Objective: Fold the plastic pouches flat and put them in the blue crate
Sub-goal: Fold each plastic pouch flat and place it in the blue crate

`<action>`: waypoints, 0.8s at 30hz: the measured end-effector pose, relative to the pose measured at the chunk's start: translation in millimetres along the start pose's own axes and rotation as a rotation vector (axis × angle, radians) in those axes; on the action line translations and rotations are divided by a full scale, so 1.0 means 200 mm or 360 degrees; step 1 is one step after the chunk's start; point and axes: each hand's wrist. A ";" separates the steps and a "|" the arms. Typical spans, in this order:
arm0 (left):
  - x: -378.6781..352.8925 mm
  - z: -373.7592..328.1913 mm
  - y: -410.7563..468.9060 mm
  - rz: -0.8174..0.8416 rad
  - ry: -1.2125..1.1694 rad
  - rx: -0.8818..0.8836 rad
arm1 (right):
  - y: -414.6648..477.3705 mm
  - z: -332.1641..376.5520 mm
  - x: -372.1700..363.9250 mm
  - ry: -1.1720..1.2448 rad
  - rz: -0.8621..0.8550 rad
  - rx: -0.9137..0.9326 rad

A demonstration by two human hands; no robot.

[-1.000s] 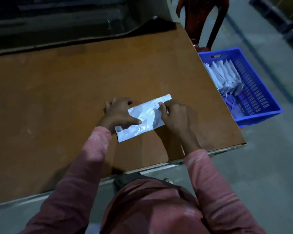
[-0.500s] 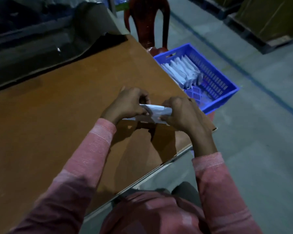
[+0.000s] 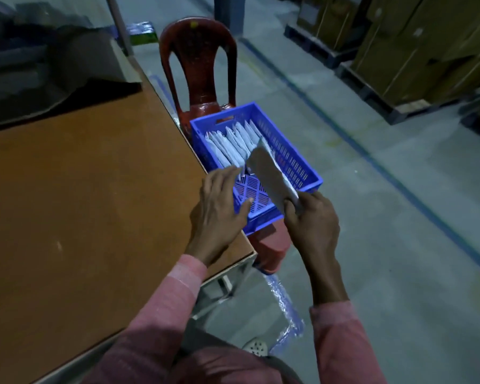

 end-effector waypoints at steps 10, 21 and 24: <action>-0.30 0.13 0.23 0.0384 0.0064 -0.0032 | 0.30 -0.15 -0.15 -0.0031 0.0046 -0.0332; -0.59 0.31 0.65 0.0659 0.0041 0.0094 | 0.80 -0.30 -0.42 0.0112 0.0105 -0.0310; -0.69 0.40 0.81 0.0646 0.0117 0.0141 | 1.00 -0.37 -0.57 0.0149 0.0194 -0.0250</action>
Point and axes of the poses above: each hand's wrist, its own y-axis towards the middle knuckle, its own x-axis out of the back of the hand, z = x × y
